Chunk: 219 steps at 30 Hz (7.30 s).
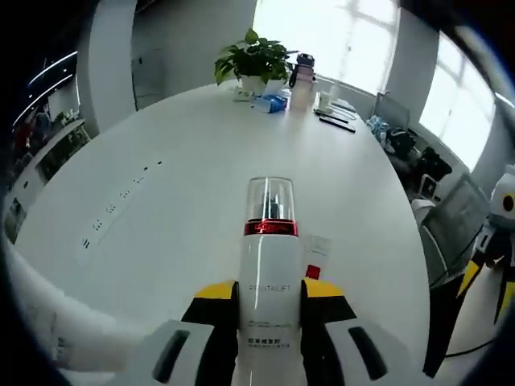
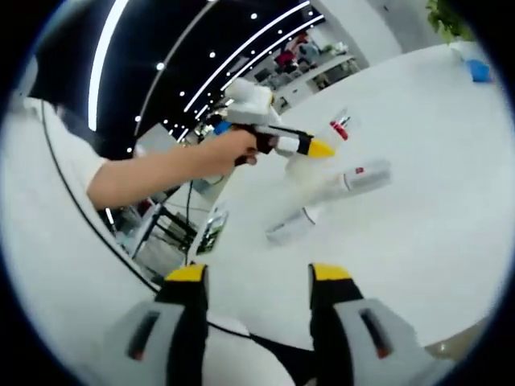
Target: Arrange the skincare products in the storage area until every visible bottle or jar stands upright without overlapping.
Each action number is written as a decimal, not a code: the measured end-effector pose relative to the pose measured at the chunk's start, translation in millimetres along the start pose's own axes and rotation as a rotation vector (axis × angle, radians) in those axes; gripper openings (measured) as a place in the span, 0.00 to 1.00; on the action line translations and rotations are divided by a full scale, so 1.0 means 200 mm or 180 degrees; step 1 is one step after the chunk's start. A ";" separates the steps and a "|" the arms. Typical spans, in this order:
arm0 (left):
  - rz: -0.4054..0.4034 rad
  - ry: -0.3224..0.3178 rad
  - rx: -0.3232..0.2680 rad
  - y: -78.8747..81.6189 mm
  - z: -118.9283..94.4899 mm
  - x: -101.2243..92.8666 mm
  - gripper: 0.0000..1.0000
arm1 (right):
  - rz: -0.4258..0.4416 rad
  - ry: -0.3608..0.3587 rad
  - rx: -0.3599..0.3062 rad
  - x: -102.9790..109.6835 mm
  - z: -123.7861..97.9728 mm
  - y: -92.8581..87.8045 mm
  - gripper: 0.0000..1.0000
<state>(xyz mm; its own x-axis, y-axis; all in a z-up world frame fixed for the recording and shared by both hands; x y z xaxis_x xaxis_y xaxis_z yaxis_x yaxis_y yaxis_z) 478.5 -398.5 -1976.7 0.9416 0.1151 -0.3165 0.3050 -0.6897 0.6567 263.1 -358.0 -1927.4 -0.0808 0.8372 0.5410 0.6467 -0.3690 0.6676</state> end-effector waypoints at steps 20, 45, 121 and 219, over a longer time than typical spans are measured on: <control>-0.0390 -0.0104 -0.0835 -0.12 -0.37 -0.33 0.27 | 0.0243 0.0546 -0.0225 0.23 0.22 0.18 0.69; -0.0214 -0.0123 -0.1213 -0.16 -0.54 -0.59 0.27 | 0.0800 0.0471 -0.0512 0.23 0.32 0.52 0.50; 0.0420 -0.0076 -0.0755 -0.58 -0.63 -0.63 0.40 | -0.2582 0.0845 0.0276 0.30 0.49 0.10 0.25; 0.0390 -0.0274 -0.0341 -0.52 -0.12 -0.64 0.31 | -0.3320 0.1471 0.0647 0.19 0.30 0.20 0.41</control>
<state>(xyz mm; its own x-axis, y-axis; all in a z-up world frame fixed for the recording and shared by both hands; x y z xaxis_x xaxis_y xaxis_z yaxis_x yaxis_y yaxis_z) 330.6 -325.3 -1988.3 0.9584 -0.0299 -0.2839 0.2065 -0.6142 0.7616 331.2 -317.7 -1910.2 -0.8890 0.4539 -0.0607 0.2093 0.5206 0.8278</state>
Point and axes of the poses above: the point that each gripper's makers call its tool centre point, and the gripper's own axes: z roughly forward along the fingers, x roughly to its left, y roughly out of its top, the point moved 1 cm from there along -z, roughly backward along the fingers, and after that the axes turned 11 degrees about -y, right-handed, at the moved point
